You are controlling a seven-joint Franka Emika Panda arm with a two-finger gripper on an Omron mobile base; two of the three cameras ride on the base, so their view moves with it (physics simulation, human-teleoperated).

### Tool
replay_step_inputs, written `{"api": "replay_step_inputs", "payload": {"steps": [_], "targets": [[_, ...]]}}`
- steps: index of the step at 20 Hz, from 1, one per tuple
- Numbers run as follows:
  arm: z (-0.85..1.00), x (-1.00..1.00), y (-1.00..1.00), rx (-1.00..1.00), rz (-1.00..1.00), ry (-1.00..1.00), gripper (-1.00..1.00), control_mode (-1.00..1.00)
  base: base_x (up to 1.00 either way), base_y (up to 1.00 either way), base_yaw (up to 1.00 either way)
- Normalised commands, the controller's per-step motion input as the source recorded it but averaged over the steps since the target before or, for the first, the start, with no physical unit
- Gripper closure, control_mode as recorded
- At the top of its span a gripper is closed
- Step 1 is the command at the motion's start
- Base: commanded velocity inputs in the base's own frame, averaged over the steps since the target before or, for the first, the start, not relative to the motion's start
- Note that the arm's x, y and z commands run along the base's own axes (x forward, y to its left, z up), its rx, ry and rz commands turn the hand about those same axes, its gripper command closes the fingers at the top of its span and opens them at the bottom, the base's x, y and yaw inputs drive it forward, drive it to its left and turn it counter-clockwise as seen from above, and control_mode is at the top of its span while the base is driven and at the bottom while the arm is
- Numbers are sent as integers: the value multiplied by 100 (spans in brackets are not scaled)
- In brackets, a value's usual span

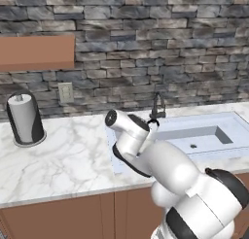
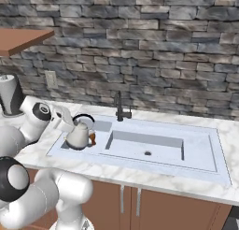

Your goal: Open the cabinet, pick the kettle from the cabinet, and place it in the sink.

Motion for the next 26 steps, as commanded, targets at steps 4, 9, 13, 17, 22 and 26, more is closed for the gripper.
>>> {"api": "replay_step_inputs", "payload": {"steps": [4, 9, 13, 17, 22, 26], "targets": [[-20, 12, 0, 0, -3, 0, 100, -100, 0, 0, 0], [-18, 13, 0, 0, 0, 0, 100, -100, 0, 0, 0], [-20, 8, 0, 0, 0, 0, 100, -100, 0, 0, 0], [-18, 13, 0, 0, 0, 0, 100, -100, 0, 0, 0], [-11, 15, 0, 0, 0, 0, 100, -100, 0, 0, 0], [-6, 14, 0, 0, 0, 0, 100, -100, 0, 0, 0]]}}
